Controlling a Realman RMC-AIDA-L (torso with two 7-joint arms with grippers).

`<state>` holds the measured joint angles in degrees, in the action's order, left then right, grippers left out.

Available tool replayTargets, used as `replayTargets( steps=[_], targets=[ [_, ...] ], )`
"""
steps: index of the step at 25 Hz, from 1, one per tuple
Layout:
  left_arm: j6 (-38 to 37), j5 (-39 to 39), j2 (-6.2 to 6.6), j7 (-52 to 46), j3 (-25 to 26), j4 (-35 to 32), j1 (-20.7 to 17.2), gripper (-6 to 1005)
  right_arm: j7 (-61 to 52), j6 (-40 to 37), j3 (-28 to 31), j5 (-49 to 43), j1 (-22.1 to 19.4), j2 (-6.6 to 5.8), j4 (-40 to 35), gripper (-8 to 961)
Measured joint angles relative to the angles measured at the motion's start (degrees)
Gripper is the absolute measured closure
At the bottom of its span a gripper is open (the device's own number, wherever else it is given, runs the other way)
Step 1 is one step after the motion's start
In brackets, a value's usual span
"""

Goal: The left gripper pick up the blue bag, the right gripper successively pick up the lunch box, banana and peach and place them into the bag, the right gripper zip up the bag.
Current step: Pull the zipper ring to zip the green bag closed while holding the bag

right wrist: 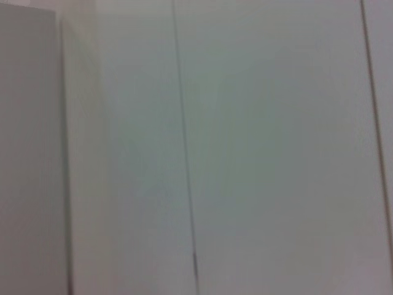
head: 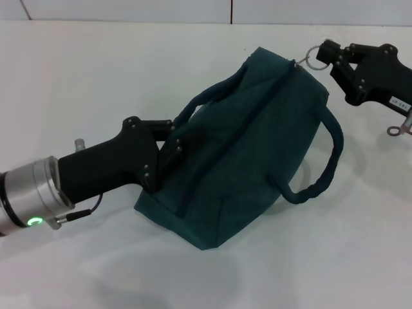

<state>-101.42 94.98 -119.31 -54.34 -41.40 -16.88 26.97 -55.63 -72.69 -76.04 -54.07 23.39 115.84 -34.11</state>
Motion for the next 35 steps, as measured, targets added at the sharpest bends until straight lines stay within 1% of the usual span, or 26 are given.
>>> replayTargets(
  steps=[7, 13, 17, 21, 23, 26, 29, 32, 35],
  targets=[
    [-1.31, 0.42, 0.16, 0.7, 0.01, 0.0, -0.45, 943, -0.01, 4.89, -0.12, 0.25, 1.09, 0.03, 0.08, 925],
    [-1.4, 0.07, 0.08, 0.72, 0.44, 0.0, -0.69, 944, 0.07, 4.93, -1.46, 0.09, 1.11, 0.07, 0.1, 925],
    [-0.72, -2.95, 0.08, 0.06, 0.63, 0.41, -0.76, 944, 1.56, 2.15, -2.73, 0.06, -0.13, 0.11, 0.1, 924],
    [0.68, -7.8, 0.31, -2.88, 0.62, 0.34, -1.76, 944, 5.5, -2.99, -2.87, 0.25, -4.14, 0.3, -1.19, 924],
    [1.76, -9.53, 1.0, -5.32, 0.61, 0.2, -2.17, 944, 6.15, -4.06, -3.56, 0.58, -6.45, 0.34, -2.92, 924],
    [2.64, -9.65, 2.15, -8.1, 0.53, 0.15, -2.09, 945, 6.07, -4.46, -5.52, 1.58, -9.03, 0.2, -5.0, 924],
    [3.0, -8.6, 3.25, -10.18, 0.2, 0.08, -1.77, 945, 5.99, -4.65, -6.48, 1.97, -9.77, 0.12, -5.35, 924],
    [3.16, -7.11, 3.71, -12.62, 0.05, -0.69, -0.98, 937, 5.94, -4.71, -6.45, 2.34, -9.69, 0.09, -4.21, 924],
    [3.37, -6.32, 3.47, -15.61, 0.15, -2.88, -0.88, 924, 5.94, -4.47, -6.21, 2.42, -8.97, 0.01, -2.46, 923]
  ],
)
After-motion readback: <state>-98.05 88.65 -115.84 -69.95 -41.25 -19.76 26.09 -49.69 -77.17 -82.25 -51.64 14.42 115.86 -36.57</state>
